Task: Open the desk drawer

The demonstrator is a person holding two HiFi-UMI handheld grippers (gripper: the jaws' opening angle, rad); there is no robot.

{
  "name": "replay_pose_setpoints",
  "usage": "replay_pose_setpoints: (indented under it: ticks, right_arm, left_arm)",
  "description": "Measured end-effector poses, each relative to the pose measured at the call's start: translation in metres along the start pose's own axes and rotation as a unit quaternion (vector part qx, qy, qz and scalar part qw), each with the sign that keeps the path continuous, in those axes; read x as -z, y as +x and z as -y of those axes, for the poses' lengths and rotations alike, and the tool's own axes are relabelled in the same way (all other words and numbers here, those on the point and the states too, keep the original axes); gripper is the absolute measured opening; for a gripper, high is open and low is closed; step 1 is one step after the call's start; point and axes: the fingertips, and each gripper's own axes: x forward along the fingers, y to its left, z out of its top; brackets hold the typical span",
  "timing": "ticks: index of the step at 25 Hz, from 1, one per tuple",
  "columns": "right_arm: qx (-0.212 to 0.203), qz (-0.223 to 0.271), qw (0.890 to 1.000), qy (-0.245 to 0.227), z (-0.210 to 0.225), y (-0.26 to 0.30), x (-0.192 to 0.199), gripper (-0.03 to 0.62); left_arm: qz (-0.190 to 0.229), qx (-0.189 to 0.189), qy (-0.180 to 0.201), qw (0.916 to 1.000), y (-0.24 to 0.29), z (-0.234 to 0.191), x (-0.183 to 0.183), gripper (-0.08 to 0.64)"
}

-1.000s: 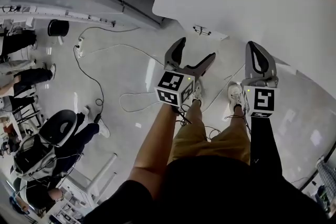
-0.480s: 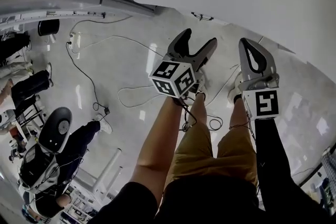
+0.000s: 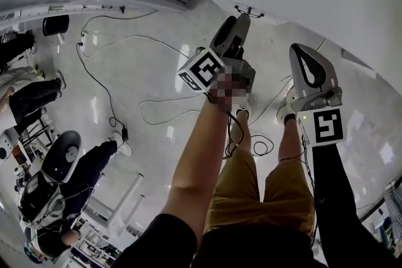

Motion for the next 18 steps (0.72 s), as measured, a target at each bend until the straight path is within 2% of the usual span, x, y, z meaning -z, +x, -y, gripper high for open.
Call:
replay_pose_setpoints:
  ticks: [3, 7, 12, 18]
  right_arm:
    - [-0.004, -0.001, 1.000, 0.000, 0.001, 0.005, 0.006, 0.000]
    - [-0.006, 0.000, 1.000, 0.001, 0.002, 0.011, 0.013, 0.000]
    - [0.005, 0.000, 1.000, 0.008, 0.004, 0.010, 0.019, 0.000]
    - [0.010, -0.011, 1.000, 0.016, 0.004, 0.003, 0.034, 0.000]
  left_arm:
    - [0.026, 0.012, -0.067, 0.9973, 0.010, -0.012, -0.001, 0.259]
    - [0.046, 0.029, -0.130, 0.9900, 0.018, -0.027, 0.000, 0.241]
    - [0.058, 0.043, -0.187, 0.9796, 0.024, -0.041, 0.005, 0.238]
    - [0.078, 0.048, -0.225, 0.9701, 0.034, -0.055, 0.010, 0.230]
